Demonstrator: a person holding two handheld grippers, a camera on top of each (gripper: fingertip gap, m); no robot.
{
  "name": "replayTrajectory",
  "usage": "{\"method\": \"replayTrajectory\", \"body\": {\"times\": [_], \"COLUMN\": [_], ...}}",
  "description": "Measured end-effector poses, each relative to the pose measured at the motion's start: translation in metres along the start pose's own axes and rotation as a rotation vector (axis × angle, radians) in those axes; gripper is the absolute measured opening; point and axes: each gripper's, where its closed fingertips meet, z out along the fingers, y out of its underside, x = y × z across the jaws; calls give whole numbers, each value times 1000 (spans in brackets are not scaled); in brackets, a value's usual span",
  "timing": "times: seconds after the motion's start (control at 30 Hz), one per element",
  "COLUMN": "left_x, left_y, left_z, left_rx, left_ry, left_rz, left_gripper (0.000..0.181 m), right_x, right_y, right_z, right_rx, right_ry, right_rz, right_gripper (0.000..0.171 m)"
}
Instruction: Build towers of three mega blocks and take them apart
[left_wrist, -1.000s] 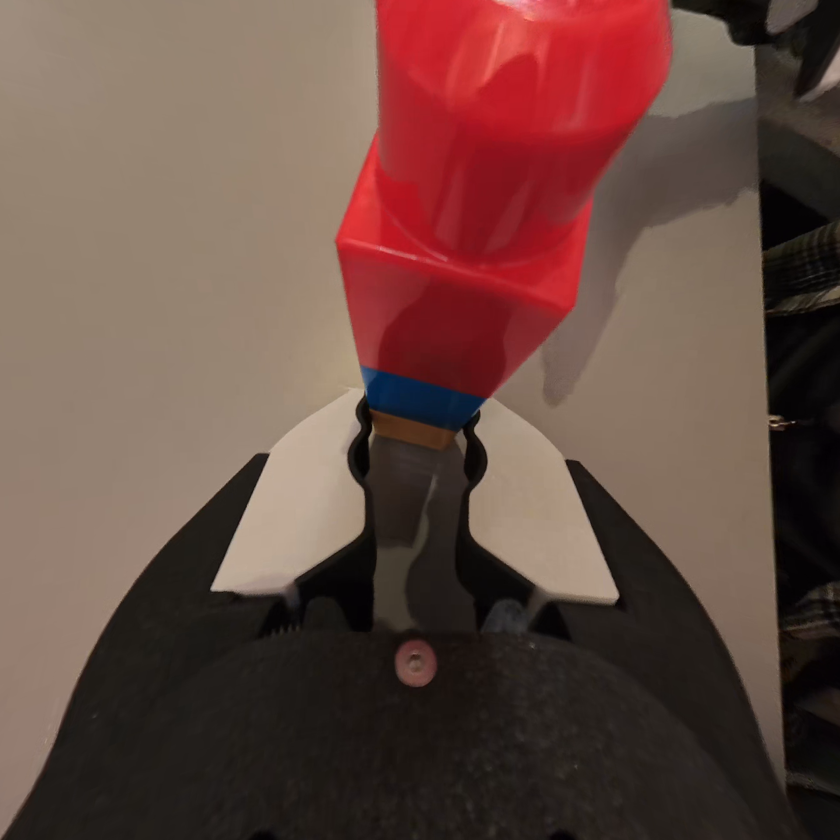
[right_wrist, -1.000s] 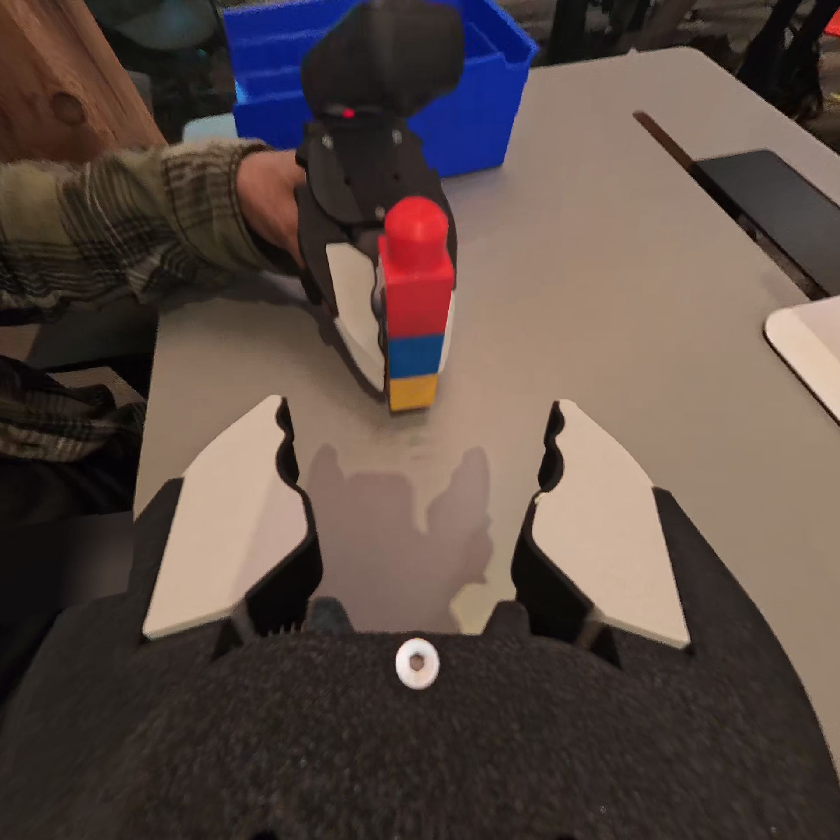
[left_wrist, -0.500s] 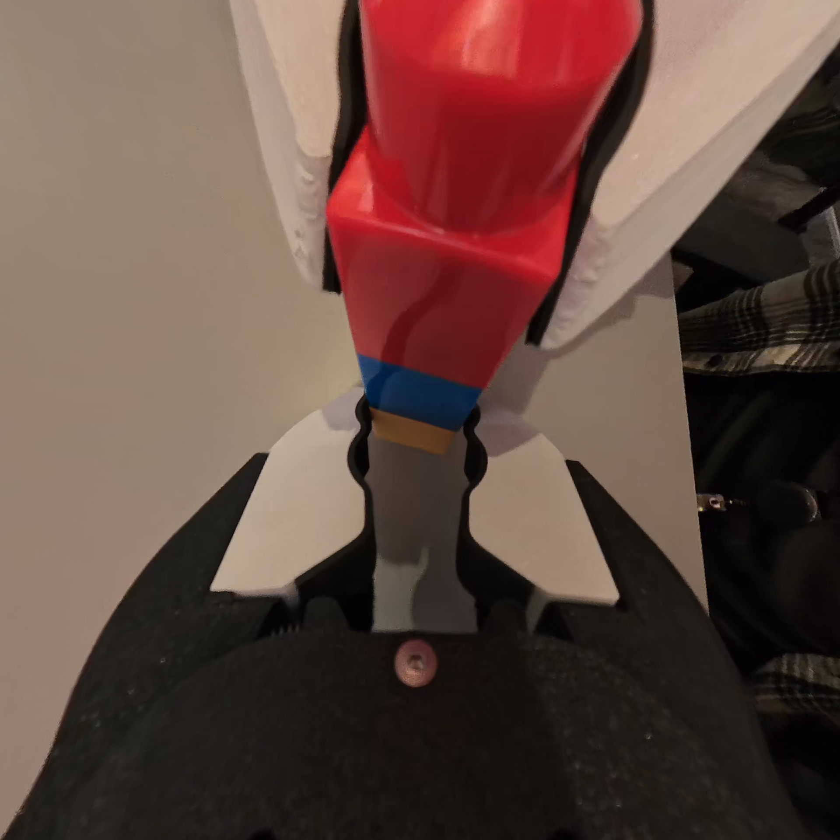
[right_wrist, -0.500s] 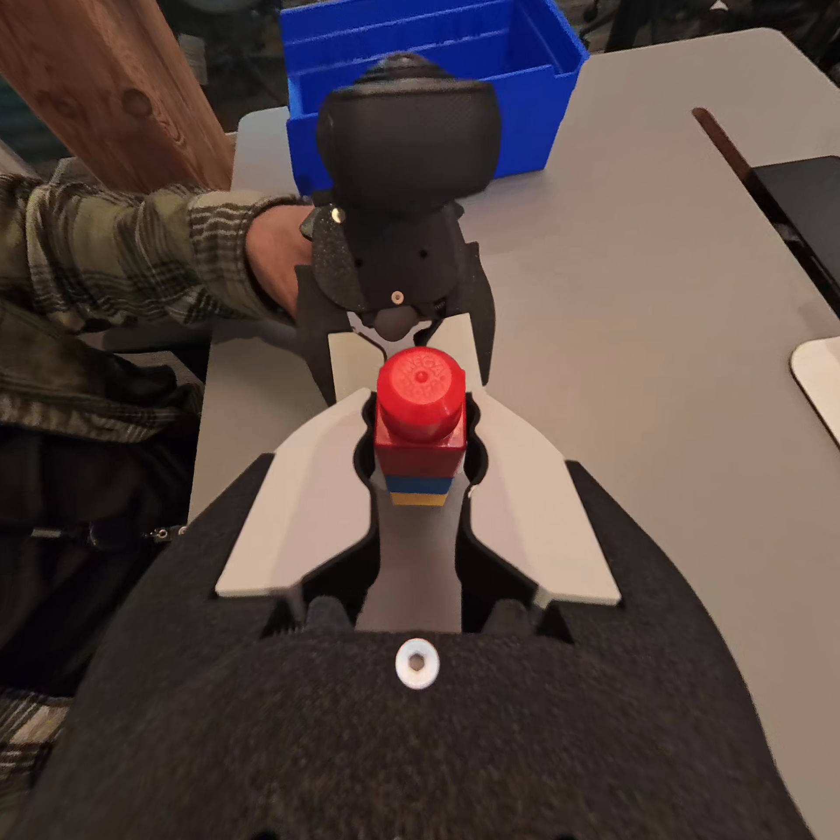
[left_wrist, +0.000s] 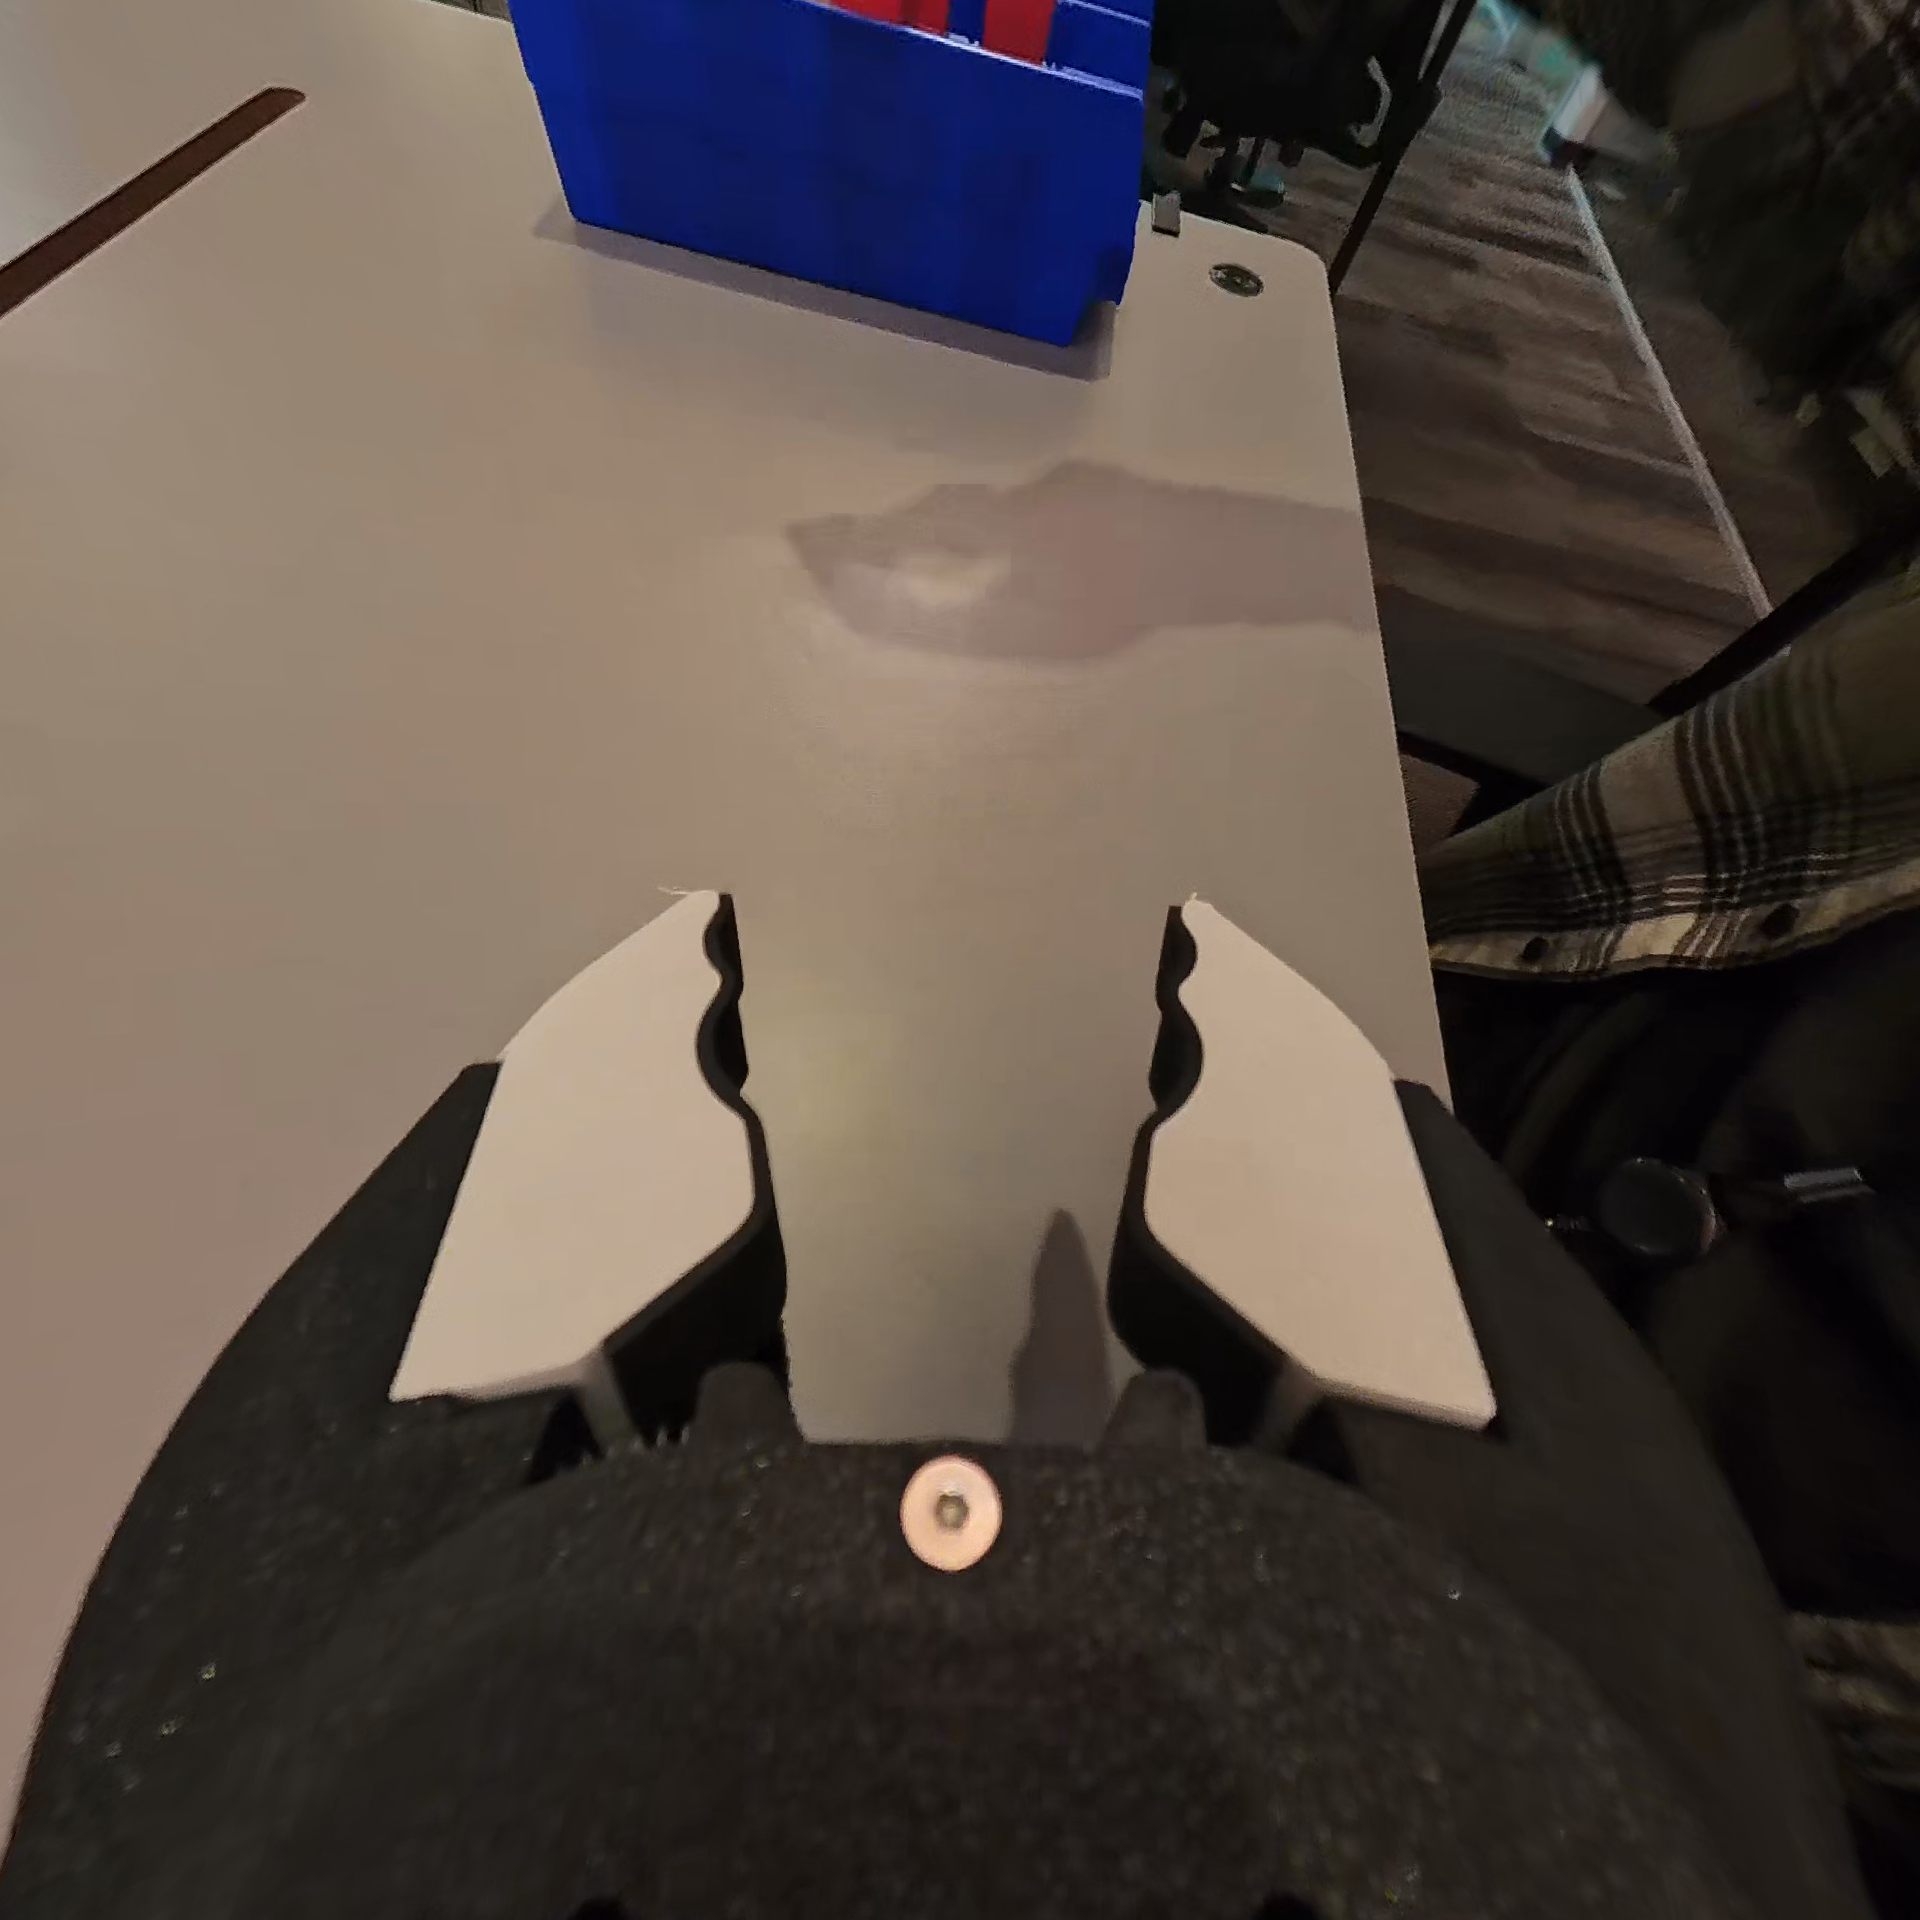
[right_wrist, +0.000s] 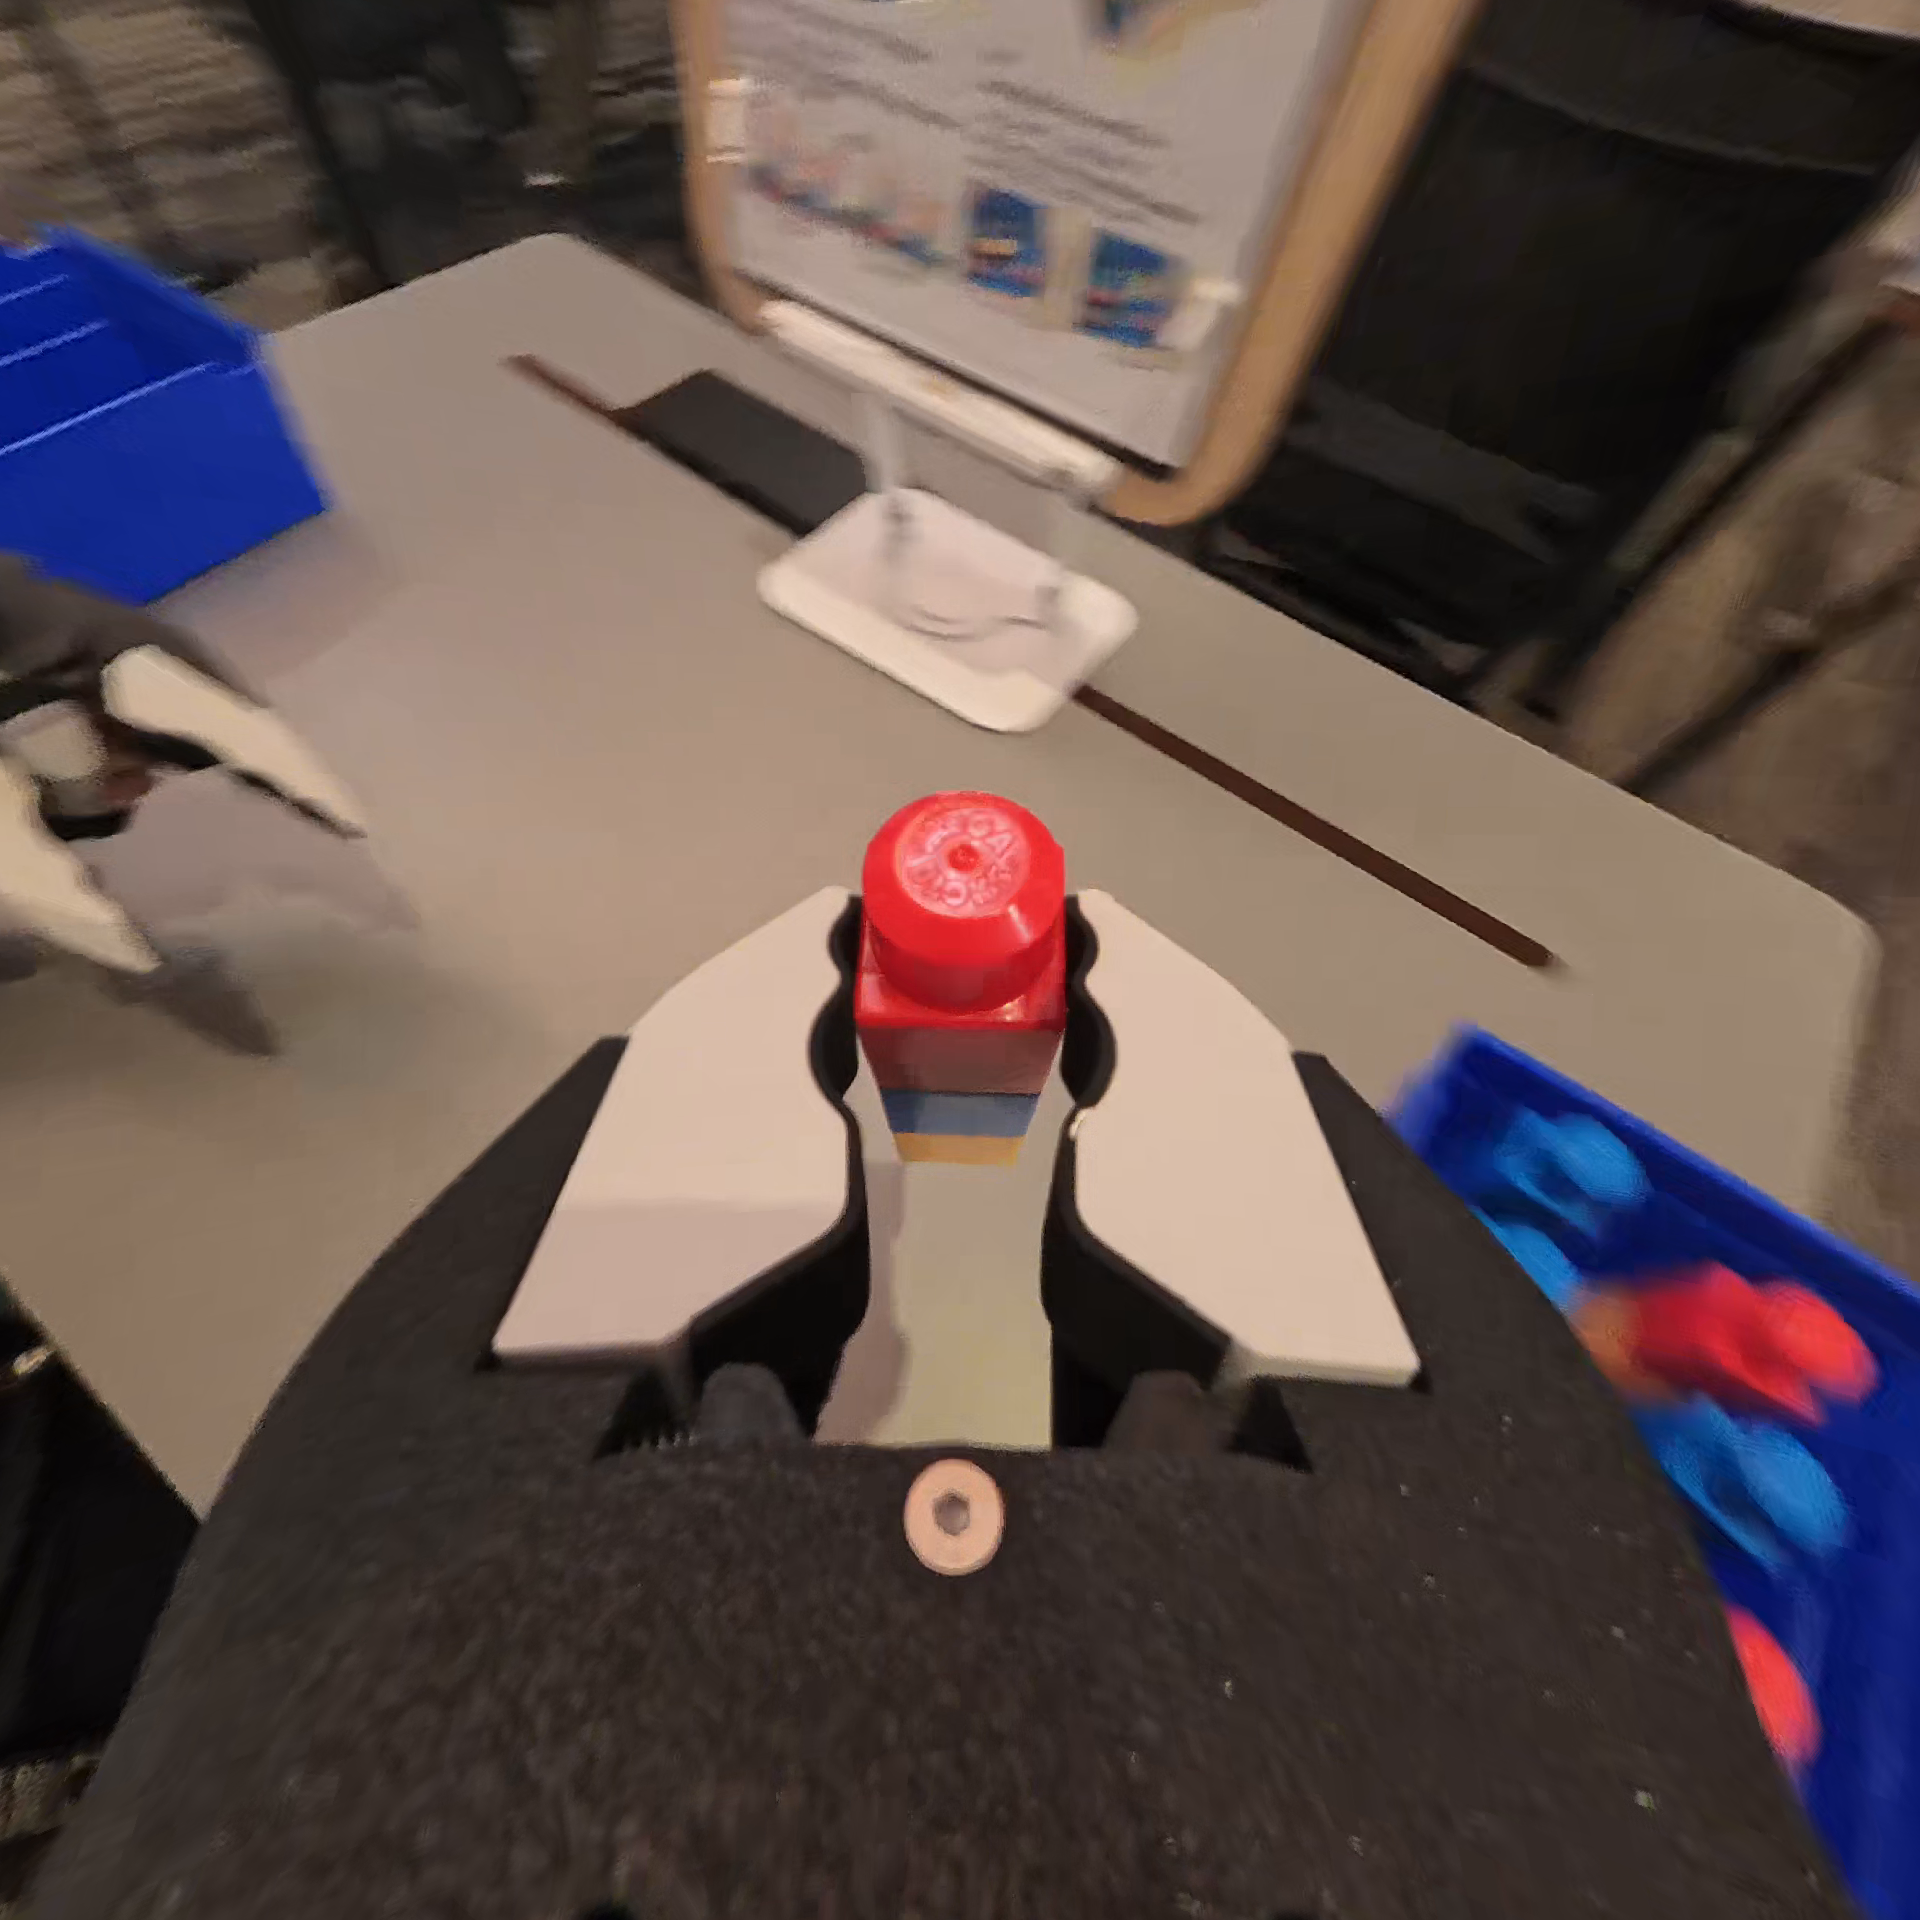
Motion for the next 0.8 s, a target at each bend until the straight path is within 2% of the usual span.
{"method": "replayTrajectory", "body": {"times": [0.13,0.23,0.5,0.8], "left_x": [3,1,6,4], "left_y": [2,2,-2,-8], "left_z": [0,2,4,-11], "left_rx": [4,6,-15,36], "left_ry": [-7,-8,-19,-53], "left_rz": [7,1,42,17], "left_gripper": [76,76,74,74], "right_x": [80,107,122,129], "right_y": [35,69,147,192], "right_z": [-70,-92,-72,-38], "right_rx": [-39,-45,-56,-95], "right_ry": [262,343,433,427], "right_rz": [126,232,342,364], "right_gripper": [36,36,36,36]}}
